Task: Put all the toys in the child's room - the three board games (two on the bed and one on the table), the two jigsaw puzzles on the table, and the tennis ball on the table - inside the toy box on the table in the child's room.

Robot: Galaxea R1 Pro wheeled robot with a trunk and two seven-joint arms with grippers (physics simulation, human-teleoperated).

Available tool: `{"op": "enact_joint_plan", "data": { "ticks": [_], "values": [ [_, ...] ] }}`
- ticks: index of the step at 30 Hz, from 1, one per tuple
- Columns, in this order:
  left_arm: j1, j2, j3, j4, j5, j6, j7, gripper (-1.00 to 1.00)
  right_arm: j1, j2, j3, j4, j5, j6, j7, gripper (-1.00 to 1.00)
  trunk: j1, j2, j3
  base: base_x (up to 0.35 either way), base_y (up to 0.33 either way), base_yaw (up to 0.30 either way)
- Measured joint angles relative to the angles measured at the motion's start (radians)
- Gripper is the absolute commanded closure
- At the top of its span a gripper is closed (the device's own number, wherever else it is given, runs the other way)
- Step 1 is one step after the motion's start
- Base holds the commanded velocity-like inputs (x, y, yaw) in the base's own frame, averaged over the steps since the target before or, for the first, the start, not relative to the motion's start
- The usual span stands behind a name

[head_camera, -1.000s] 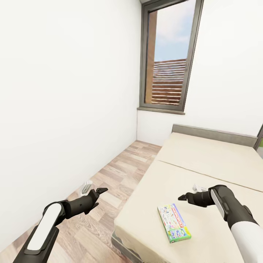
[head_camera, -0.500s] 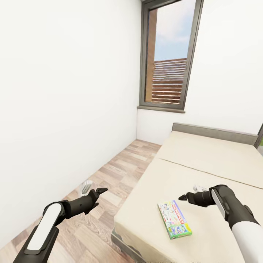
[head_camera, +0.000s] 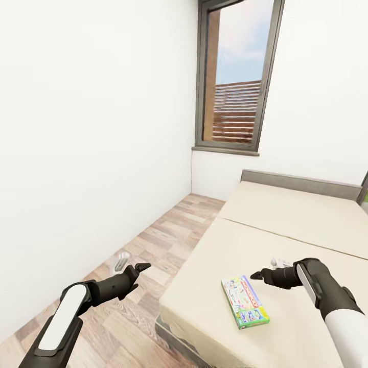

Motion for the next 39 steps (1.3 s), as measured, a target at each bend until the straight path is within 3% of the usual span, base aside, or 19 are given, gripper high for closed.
{"op": "enact_joint_plan", "data": {
  "ticks": [6, 20, 31, 39],
  "values": [
    [0.0, -0.001, -0.003, -0.001, 0.0, 0.0, 0.012, -1.0, 0.002, 0.0, 0.001, 0.002, -0.001, -0.007, 0.001, -1.0, 0.023, -0.042, -0.019, 0.0, 0.0, 0.0],
    [0.02, 0.0, -0.006, 0.002, -0.006, -0.005, 0.019, -1.0, 0.008, 0.0, 0.0, 0.001, -0.004, -0.01, 0.003, -1.0, 0.023, -0.042, -0.019, 0.0, 0.0, 0.0],
    [0.05, -0.011, -0.006, 0.004, -0.147, -0.013, 0.013, -1.0, 0.008, 0.0, 0.002, 0.0, -0.002, 0.0, 0.019, -1.0, 0.023, -0.042, -0.019, 0.058, 0.0, 0.0],
    [0.052, -0.014, 0.001, -0.015, -0.154, -0.016, 0.012, -1.0, 0.003, -0.001, 0.004, 0.008, 0.003, 0.004, 0.032, -1.0, 0.023, -0.042, -0.019, 0.108, 0.0, 0.0]
  ]
}}
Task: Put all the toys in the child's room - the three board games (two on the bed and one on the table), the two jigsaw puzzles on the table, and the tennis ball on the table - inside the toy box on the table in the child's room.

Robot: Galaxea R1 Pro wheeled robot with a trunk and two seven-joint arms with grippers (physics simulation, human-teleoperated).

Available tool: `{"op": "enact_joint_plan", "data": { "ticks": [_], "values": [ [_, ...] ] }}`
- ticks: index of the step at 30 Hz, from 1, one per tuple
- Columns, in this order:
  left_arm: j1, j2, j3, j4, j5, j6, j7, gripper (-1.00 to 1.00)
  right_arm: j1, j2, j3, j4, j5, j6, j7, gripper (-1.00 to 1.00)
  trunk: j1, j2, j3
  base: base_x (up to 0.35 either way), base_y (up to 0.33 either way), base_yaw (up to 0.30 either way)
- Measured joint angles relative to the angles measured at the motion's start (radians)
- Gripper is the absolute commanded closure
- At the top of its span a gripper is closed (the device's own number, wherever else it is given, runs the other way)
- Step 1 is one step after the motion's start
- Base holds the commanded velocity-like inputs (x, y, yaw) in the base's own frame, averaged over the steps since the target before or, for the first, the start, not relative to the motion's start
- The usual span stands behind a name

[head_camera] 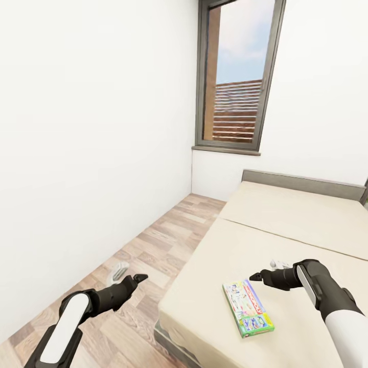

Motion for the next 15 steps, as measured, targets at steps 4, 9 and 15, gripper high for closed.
{"op": "enact_joint_plan", "data": {
  "ticks": [4, 9, 15],
  "values": [
    [0.0, 0.0, 0.005, -0.014, 0.025, 0.0, 0.0, -1.0, -0.002, 0.0, 0.0, 0.002, 0.001, 0.001, 0.002, -1.0, 0.0, 0.0, 0.0, 0.039, 0.0, 0.0],
    [0.001, 0.0, 0.018, -0.029, 0.065, 0.0, 0.003, -1.0, -0.003, -0.001, -0.001, 0.004, 0.001, 0.008, 0.003, -1.0, 0.0, 0.0, 0.0, 0.019, 0.0, 0.0],
    [0.003, 0.0, 0.031, -0.043, 0.103, 0.001, 0.021, -1.0, -0.004, -0.002, -0.001, 0.007, 0.004, 0.043, 0.004, -1.0, 0.008, -0.014, -0.006, 0.008, 0.0, 0.0]
  ]
}}
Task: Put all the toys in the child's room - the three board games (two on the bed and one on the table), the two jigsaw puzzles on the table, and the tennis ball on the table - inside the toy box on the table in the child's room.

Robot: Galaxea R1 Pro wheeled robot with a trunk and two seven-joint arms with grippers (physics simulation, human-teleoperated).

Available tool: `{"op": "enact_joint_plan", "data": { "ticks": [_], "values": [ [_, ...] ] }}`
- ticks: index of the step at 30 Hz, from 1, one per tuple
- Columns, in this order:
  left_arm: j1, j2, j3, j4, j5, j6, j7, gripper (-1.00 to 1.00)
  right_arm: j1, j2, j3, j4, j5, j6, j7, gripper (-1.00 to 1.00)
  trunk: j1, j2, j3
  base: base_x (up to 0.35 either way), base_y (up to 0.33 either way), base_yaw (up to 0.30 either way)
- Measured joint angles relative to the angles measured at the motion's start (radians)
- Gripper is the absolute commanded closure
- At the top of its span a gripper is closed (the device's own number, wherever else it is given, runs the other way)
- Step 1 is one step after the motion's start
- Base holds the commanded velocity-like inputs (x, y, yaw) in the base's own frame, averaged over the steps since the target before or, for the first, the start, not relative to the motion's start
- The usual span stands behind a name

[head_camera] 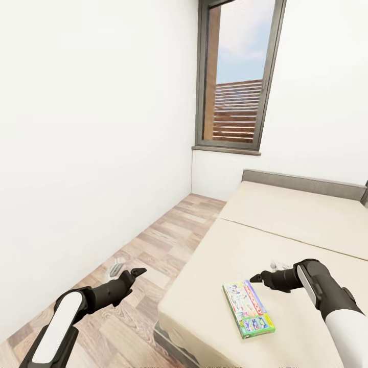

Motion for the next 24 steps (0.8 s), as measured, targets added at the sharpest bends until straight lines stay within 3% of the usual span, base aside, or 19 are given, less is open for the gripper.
{"op": "enact_joint_plan", "data": {
  "ticks": [5, 10, 13, 24],
  "values": [
    [0.0, -0.001, 0.004, -0.003, 0.018, 0.0, 0.046, -1.0, 0.0, 0.0, 0.0, 0.001, 0.001, 0.012, 0.0, -1.0, 0.019, -0.035, -0.016, 0.003, 0.0, 0.0],
    [-0.001, -0.002, 0.006, -0.005, 0.083, -0.001, 0.137, -1.0, -0.002, -0.002, -0.001, 0.002, 0.002, 0.017, 0.0, -1.0, 0.038, -0.07, -0.031, 0.001, 0.0, 0.0],
    [-0.002, -0.001, 0.005, -0.006, 0.105, -0.001, 0.159, -1.0, -0.002, -0.002, -0.001, 0.002, 0.002, 0.017, 0.001, -1.0, 0.05, -0.091, -0.041, 0.0, 0.0, 0.0],
    [-0.002, 0.0, 0.003, -0.007, 0.123, -0.001, 0.177, -1.0, -0.004, -0.003, -0.003, 0.003, -0.001, 0.017, 0.003, -1.0, 0.092, -0.168, -0.075, 0.0, 0.0, 0.0]
  ]
}}
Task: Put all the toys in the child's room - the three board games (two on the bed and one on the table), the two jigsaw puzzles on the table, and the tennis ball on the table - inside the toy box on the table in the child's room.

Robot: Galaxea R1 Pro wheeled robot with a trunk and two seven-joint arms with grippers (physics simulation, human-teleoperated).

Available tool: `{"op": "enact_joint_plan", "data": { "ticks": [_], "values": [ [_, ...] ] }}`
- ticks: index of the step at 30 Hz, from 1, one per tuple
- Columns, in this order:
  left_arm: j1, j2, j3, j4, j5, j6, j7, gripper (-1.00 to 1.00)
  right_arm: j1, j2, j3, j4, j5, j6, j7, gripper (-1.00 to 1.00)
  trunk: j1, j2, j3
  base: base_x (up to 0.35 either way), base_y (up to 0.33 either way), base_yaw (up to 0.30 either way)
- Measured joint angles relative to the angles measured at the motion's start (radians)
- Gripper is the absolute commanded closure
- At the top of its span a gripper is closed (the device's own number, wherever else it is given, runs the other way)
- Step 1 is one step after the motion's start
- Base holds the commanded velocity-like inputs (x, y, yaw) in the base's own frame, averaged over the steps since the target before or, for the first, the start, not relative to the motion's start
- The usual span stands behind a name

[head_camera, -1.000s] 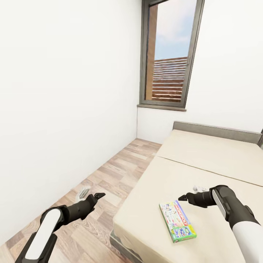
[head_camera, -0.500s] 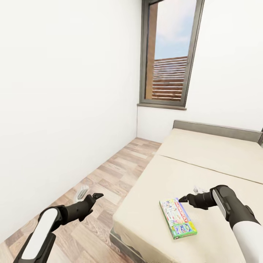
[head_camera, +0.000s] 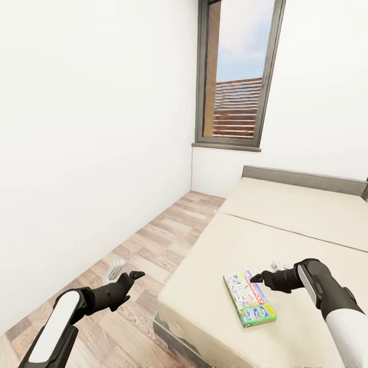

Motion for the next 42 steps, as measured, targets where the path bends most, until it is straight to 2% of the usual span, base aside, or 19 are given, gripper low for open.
{"op": "enact_joint_plan", "data": {
  "ticks": [6, 9, 15, 25, 35, 42],
  "values": [
    [0.0, 0.0, 0.0, -0.001, 0.002, 0.0, 0.002, -1.0, -0.02, -0.002, -0.002, 0.032, -0.002, 0.0, 0.001, -1.0, 0.023, -0.042, -0.019, 0.0, 0.0, 0.0],
    [0.0, 0.0, -0.001, -0.001, 0.003, 0.0, 0.002, -1.0, -0.057, -0.008, -0.002, 0.086, -0.003, 0.0, 0.003, -1.0, 0.035, -0.063, -0.028, 0.0, 0.0, 0.0],
    [-0.001, 0.0, -0.002, -0.001, 0.004, 0.0, 0.0, -1.0, -0.104, -0.021, -0.002, 0.165, -0.005, 0.0, 0.004, -1.0, 0.035, -0.063, -0.028, 0.0, 0.0, 0.0],
    [-0.003, 0.0, -0.004, -0.001, 0.004, 0.001, -0.003, -1.0, -0.122, -0.026, 0.0, 0.195, -0.009, -0.001, 0.013, -1.0, 0.035, -0.063, -0.028, 0.0, 0.0, 0.0],
    [-0.003, 0.0, -0.004, -0.001, 0.004, 0.001, -0.003, -1.0, -0.122, -0.031, 0.009, 0.202, -0.003, -0.006, 0.139, -1.0, 0.035, -0.063, -0.028, 0.0, 0.0, 0.0],
    [-0.003, 0.0, -0.004, -0.001, 0.004, 0.001, -0.003, -1.0, -0.121, -0.031, 0.011, 0.203, -0.002, -0.008, 0.168, -1.0, 0.035, -0.063, -0.028, 0.0, 0.0, 0.0]
  ]
}}
